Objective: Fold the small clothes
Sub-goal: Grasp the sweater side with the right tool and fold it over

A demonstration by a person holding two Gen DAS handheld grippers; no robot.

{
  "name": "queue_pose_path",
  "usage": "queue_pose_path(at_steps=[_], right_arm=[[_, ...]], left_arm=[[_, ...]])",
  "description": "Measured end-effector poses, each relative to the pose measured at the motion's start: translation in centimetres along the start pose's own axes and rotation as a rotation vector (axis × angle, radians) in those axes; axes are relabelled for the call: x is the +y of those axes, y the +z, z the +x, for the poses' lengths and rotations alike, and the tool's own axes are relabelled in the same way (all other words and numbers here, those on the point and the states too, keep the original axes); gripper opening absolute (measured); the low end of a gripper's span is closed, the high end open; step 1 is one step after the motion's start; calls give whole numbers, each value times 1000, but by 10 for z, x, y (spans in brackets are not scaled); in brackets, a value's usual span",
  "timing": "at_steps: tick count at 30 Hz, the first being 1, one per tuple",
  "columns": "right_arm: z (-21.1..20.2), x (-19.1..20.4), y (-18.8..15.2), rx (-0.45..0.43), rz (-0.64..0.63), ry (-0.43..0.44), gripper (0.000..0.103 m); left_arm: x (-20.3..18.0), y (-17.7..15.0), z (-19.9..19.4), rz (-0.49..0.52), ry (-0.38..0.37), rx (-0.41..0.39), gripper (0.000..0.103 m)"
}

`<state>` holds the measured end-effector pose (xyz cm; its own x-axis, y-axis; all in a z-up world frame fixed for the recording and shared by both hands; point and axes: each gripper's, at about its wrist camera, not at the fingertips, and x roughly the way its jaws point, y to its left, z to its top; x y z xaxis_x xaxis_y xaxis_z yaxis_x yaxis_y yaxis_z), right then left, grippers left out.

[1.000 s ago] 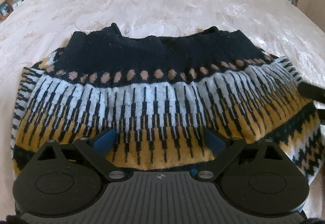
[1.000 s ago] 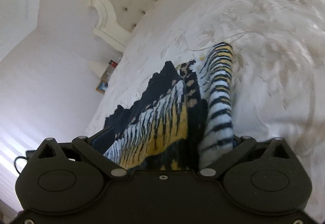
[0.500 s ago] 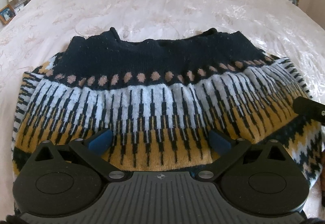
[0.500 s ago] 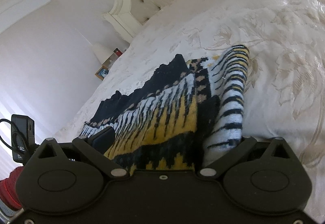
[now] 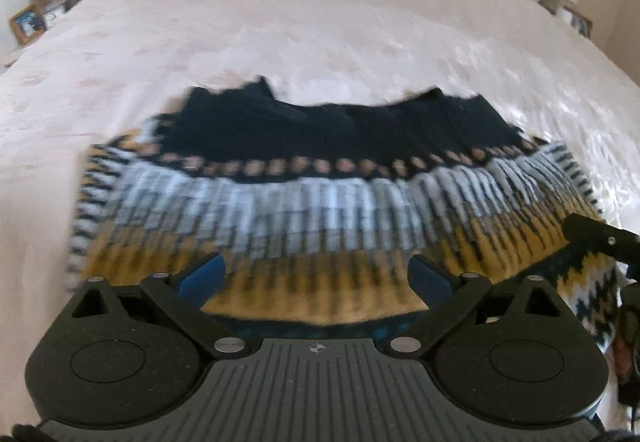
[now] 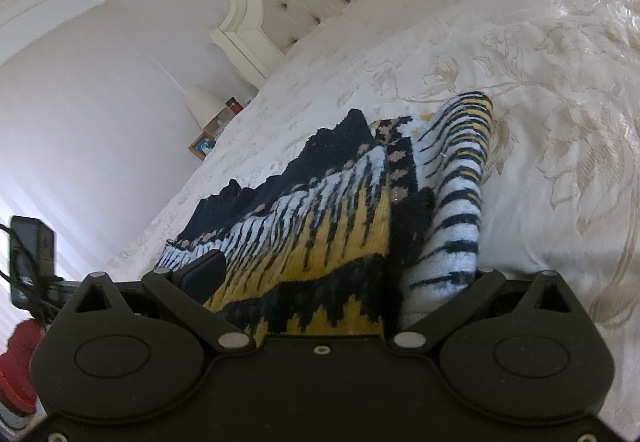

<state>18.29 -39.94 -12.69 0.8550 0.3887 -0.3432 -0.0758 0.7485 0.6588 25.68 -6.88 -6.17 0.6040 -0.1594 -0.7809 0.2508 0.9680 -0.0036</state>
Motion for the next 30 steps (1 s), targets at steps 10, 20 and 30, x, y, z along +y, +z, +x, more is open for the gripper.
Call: queue_pose_path(at_steps=[10, 20, 30], right_arm=[[7, 4, 14, 77, 59, -51, 101], [12, 13, 36, 213, 154, -272, 54], [18, 84, 54, 158, 85, -402, 36]], left_arm=[[112, -27, -27, -136, 37, 42, 99], [172, -40, -27, -271, -15, 25, 98], [189, -46, -36, -301, -34, 25, 98]])
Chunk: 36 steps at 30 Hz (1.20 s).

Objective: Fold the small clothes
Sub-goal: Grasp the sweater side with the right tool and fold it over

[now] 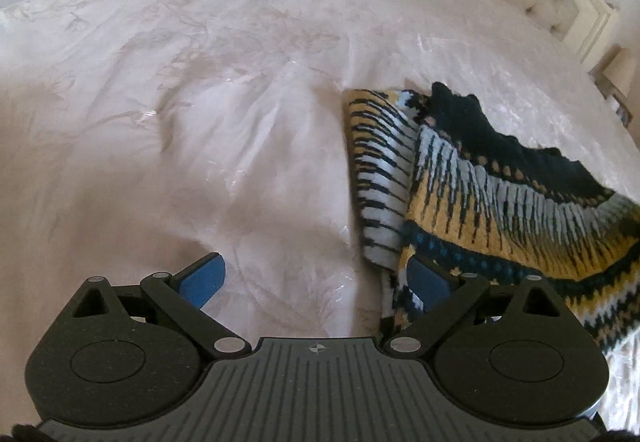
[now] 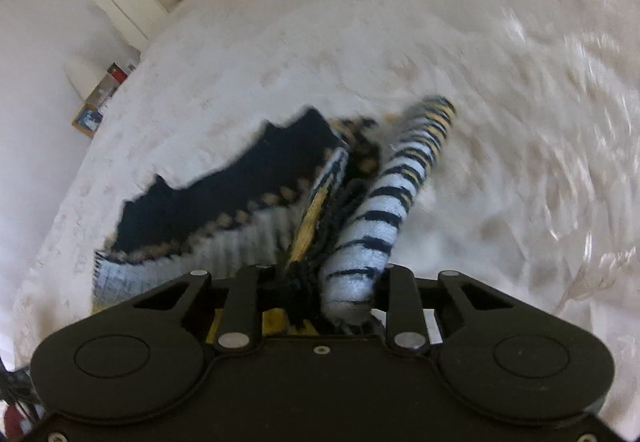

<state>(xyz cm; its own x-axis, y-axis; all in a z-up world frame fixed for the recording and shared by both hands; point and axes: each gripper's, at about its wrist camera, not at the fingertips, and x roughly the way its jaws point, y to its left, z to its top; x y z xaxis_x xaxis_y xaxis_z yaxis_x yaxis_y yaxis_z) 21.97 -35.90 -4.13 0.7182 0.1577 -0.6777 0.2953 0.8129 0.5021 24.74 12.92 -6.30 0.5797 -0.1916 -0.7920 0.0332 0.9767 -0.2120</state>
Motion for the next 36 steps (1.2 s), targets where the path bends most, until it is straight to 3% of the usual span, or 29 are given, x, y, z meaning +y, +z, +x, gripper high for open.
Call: queue_pose_path(at_steps=[6, 11, 15, 18, 21, 25, 28, 32, 36], right_arm=[[-14, 79, 12, -16, -104, 83, 35], [6, 146, 1, 21, -196, 164, 35], [44, 193, -25, 97, -301, 146, 35], [73, 220, -48, 141, -391, 85, 35], [93, 239, -66, 153, -479, 14, 36], [103, 257, -82, 128, -562, -34, 46], [103, 262, -82, 117, -549, 19, 56], [98, 267, -77, 95, -516, 142, 57], [90, 268, -75, 56, -495, 197, 57]], left_arm=[[13, 4, -12, -45, -23, -24, 98], [27, 8, -20, -85, -11, -45, 98], [39, 10, -22, -119, -11, -49, 98], [45, 12, -21, -136, 8, -51, 98], [48, 14, -21, -151, 6, -48, 98], [48, 14, -22, -153, 4, -50, 98], [49, 13, -22, -153, 2, -51, 98], [51, 12, -22, -156, 3, -49, 98], [51, 13, -22, -159, 2, -48, 98]])
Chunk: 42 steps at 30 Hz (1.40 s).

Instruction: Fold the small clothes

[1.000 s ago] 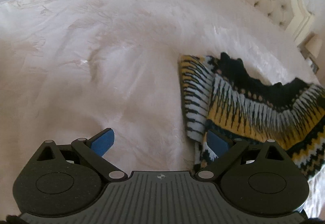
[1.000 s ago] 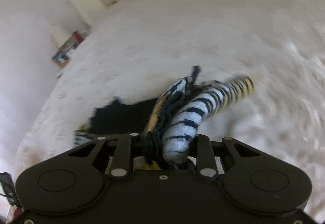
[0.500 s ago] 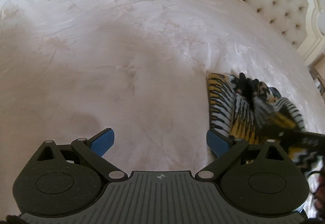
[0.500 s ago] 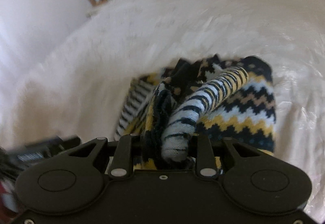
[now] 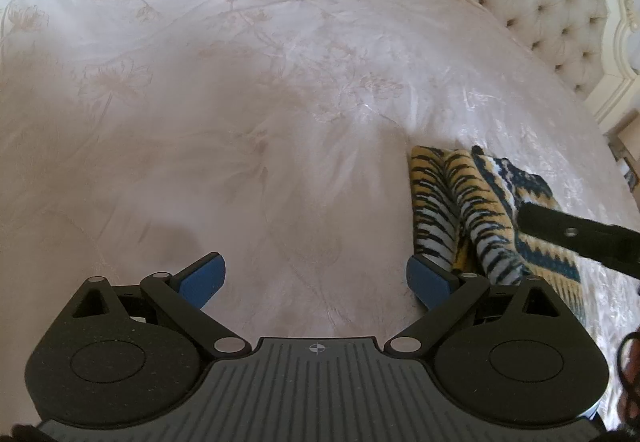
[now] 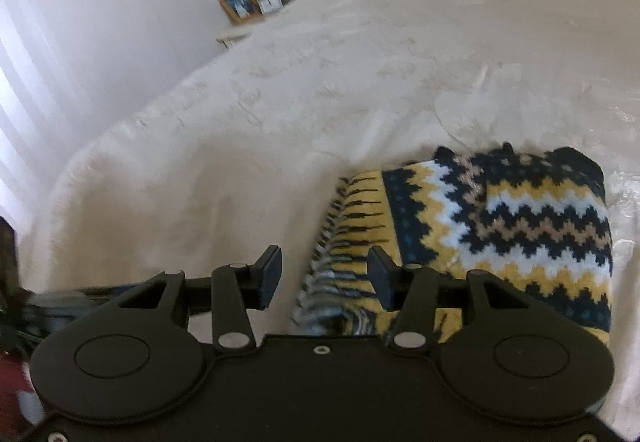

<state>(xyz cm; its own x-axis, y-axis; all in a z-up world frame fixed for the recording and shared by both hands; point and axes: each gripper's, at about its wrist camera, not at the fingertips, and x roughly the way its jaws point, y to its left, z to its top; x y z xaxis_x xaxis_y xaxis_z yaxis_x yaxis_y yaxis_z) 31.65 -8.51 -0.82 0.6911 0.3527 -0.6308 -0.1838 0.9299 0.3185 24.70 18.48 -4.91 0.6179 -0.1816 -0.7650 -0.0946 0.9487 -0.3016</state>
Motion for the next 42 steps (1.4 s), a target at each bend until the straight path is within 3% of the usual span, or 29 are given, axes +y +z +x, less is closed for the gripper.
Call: queue_pose_path(at_steps=[7, 10, 11, 15, 24, 28, 30, 31, 36, 38, 42], right_arm=[[-36, -3, -23, -50, -73, -53, 57], [-58, 3, -46, -78, -132, -76, 64], [-64, 6, -54, -90, -155, -84, 68], [-81, 24, -88, -117, -294, -116, 69], [-60, 51, -119, -111, -486, -184, 67], [-41, 48, -115, -83, -513, -226, 50], [-36, 41, -113, -72, -477, -215, 31], [-37, 37, -112, -78, -447, -204, 14], [-56, 25, -110, -142, -321, -138, 14], [-58, 24, -111, -144, -317, -126, 14], [-58, 24, -113, -140, -319, -114, 14]], left_arm=[[-1, -1, 1, 0, -21, 7, 98], [-3, -2, 0, 0, -37, 7, 98], [-4, -2, 0, -3, -47, 9, 98], [-7, -1, -3, -21, -120, 24, 92], [-40, 3, -2, 30, -258, 40, 92], [-57, 5, 9, 44, -352, 79, 92], [-64, 5, 17, 48, -384, 102, 92], [-67, 4, 21, 53, -389, 116, 92], [-75, 1, 40, 59, -396, 172, 89], [-76, 0, 50, 47, -410, 196, 76], [-82, -1, 61, 49, -428, 203, 62]])
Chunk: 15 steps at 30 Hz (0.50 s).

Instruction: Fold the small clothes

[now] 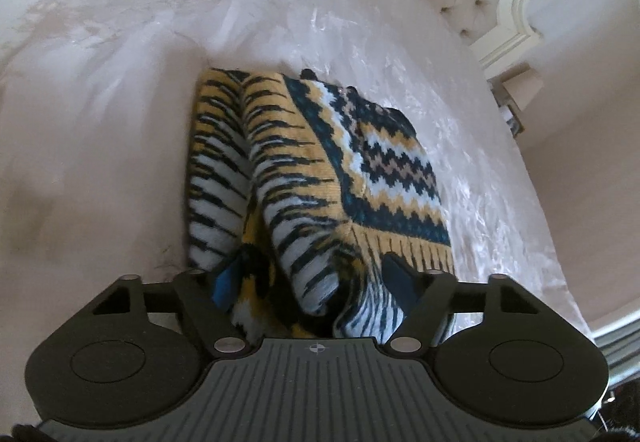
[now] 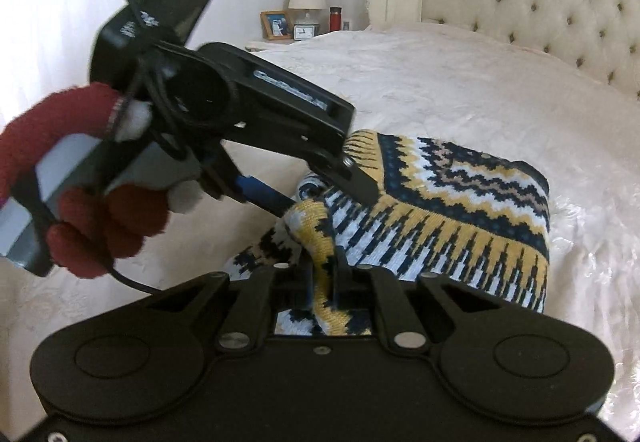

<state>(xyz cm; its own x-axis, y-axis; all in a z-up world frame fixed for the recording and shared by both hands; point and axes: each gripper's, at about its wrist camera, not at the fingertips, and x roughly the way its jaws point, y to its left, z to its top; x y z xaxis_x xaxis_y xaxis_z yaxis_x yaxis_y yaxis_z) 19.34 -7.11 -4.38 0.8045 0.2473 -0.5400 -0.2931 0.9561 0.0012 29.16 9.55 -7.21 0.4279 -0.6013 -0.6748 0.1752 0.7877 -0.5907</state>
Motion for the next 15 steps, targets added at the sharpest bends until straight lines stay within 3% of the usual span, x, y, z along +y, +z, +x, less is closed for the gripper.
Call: queue_pose_path(at_steps=[4, 8, 11, 15], right_arm=[[2, -2, -1, 1, 1, 8, 14], [1, -3, 1, -13, 16, 7, 14], [-4, 1, 5, -40, 12, 5, 14], [-1, 1, 6, -30, 21, 16, 14]], left_arm=[[-2, -3, 4, 28, -5, -61, 30], [-8, -6, -7, 65, -9, -117, 26], [-14, -6, -12, 105, 20, -108, 26], [-1, -4, -7, 40, 3, -78, 28]])
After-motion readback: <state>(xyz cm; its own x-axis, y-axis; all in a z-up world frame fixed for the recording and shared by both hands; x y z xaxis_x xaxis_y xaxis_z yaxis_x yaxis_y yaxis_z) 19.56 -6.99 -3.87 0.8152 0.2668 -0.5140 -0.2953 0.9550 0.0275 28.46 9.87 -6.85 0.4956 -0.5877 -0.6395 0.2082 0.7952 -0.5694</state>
